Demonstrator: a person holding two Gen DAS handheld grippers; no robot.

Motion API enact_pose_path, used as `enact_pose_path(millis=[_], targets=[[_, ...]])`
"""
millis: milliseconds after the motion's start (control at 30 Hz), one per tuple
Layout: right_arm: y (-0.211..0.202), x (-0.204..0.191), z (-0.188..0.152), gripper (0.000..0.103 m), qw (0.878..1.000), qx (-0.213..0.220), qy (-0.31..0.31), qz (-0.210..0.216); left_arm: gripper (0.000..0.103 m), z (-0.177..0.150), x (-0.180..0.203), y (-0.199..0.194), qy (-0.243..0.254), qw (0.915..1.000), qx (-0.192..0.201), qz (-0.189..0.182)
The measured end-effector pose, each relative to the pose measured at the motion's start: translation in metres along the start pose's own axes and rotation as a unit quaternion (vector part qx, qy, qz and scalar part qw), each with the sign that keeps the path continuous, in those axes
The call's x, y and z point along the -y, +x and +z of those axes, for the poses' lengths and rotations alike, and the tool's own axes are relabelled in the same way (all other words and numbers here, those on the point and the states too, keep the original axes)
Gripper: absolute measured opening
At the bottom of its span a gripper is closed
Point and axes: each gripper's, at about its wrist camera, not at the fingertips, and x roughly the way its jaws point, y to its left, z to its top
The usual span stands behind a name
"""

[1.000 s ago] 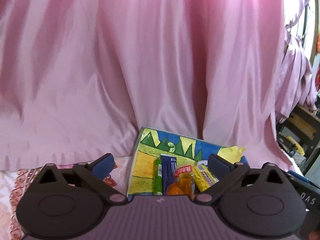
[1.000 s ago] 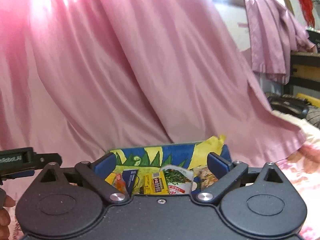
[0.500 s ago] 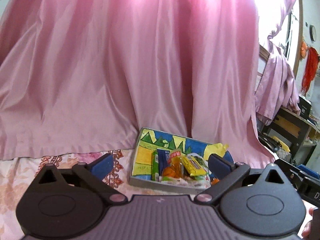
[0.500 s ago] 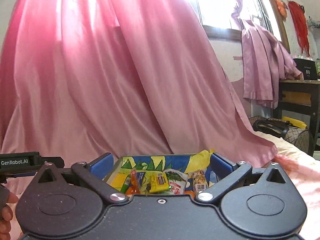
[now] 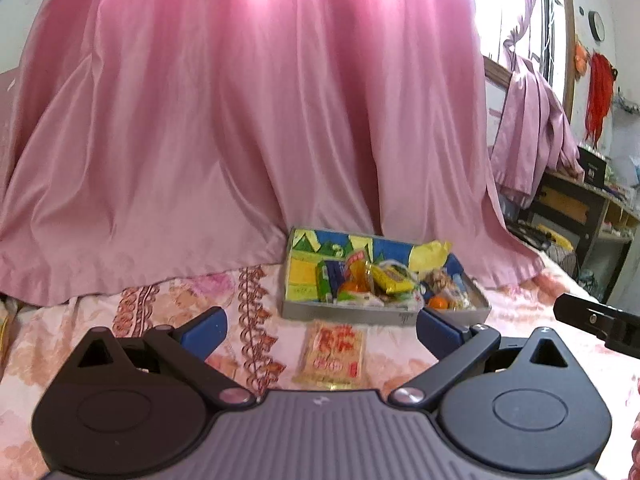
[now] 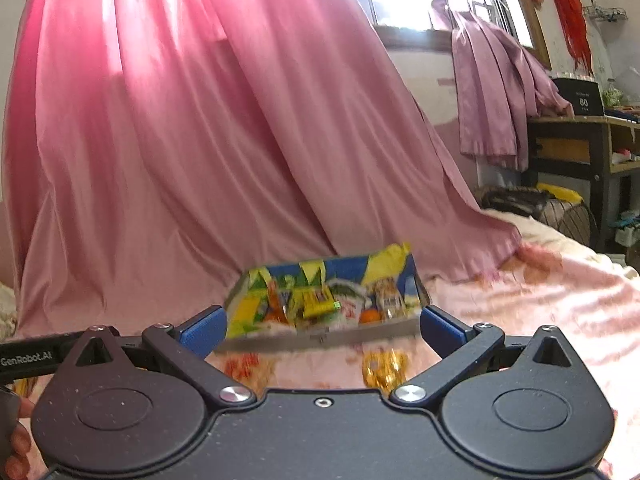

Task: Organize snacks
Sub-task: 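Lift both tools back over the rice cracker pack and gold bag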

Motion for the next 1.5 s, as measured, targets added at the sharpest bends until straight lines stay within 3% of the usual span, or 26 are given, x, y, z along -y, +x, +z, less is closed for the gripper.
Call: enact_pose_path(millis=[533, 1000, 1500], targets=[[0.001, -0.025, -0.039, 0.102, 0.994, -0.094, -0.051, -0.026, 0.103, -0.031, -0.009, -0.003, -0.002, 0.9959, -0.083, 0.037], [0.016, -0.024, -0.044, 0.102, 0.988, -0.137, -0.054, -0.044, 0.103, -0.036, -0.012, 0.008, 0.004, 0.9921, -0.111, 0.057], [0.027, -0.025, -0.046, 0.102, 0.984, -0.165, -0.054, -0.042, 0.103, -0.046, -0.023, 0.043, -0.036, 0.9840, -0.161, 0.068]])
